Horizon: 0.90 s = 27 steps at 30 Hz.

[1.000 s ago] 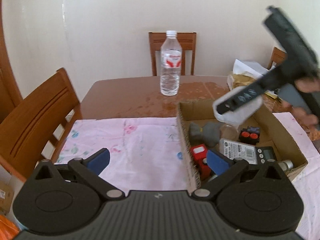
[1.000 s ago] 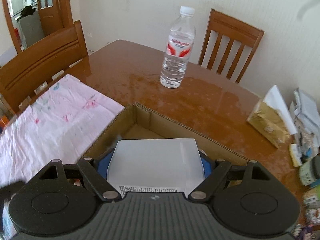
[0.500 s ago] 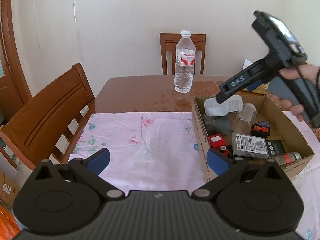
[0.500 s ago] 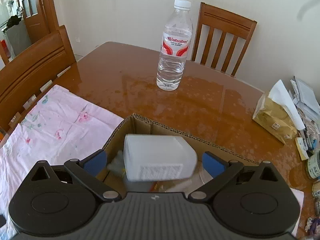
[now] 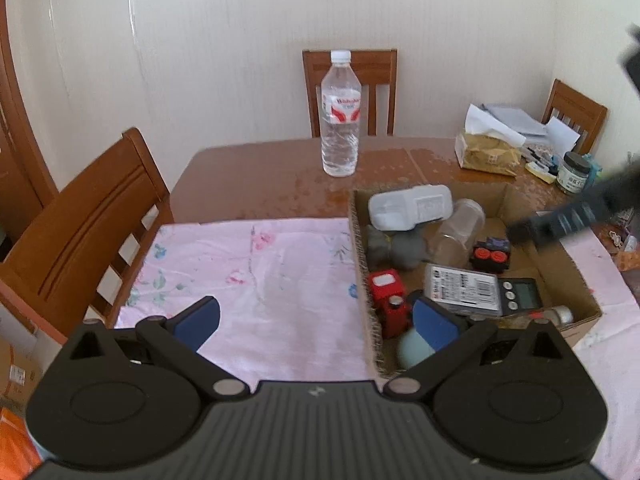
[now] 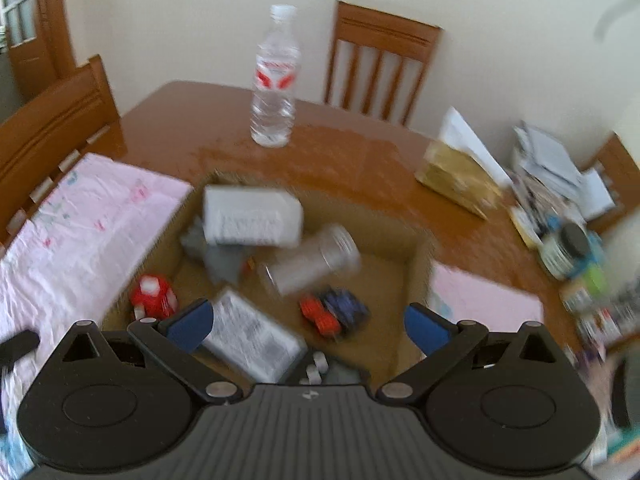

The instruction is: Organize rigid objects

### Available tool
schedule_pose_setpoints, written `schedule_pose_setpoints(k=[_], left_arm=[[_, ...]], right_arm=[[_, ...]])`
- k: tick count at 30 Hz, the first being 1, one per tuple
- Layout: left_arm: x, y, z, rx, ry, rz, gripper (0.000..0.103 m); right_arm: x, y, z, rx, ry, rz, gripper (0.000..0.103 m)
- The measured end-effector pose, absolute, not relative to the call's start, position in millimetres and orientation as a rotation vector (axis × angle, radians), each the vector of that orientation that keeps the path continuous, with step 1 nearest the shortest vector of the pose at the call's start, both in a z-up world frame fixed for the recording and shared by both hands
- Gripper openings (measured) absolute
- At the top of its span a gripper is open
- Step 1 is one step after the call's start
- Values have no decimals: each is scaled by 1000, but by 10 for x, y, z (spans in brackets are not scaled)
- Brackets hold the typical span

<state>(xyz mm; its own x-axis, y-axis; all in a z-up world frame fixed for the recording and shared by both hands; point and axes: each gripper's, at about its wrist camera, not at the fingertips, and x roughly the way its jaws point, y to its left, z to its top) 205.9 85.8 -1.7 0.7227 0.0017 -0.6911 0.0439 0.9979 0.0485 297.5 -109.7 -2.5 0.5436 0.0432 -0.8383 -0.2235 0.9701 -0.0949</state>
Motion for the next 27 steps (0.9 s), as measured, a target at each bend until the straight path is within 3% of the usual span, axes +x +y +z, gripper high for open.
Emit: schedule_pose_setpoints(k=[12,27], left_arm=[[2020,422,297,85,870,-17,102],[1996,326,373,84,881,-4,102]], right_arm=[[2140,-1390,150,-76,1009,3,103],[2045,-1458,224,-36,991,-1,103]])
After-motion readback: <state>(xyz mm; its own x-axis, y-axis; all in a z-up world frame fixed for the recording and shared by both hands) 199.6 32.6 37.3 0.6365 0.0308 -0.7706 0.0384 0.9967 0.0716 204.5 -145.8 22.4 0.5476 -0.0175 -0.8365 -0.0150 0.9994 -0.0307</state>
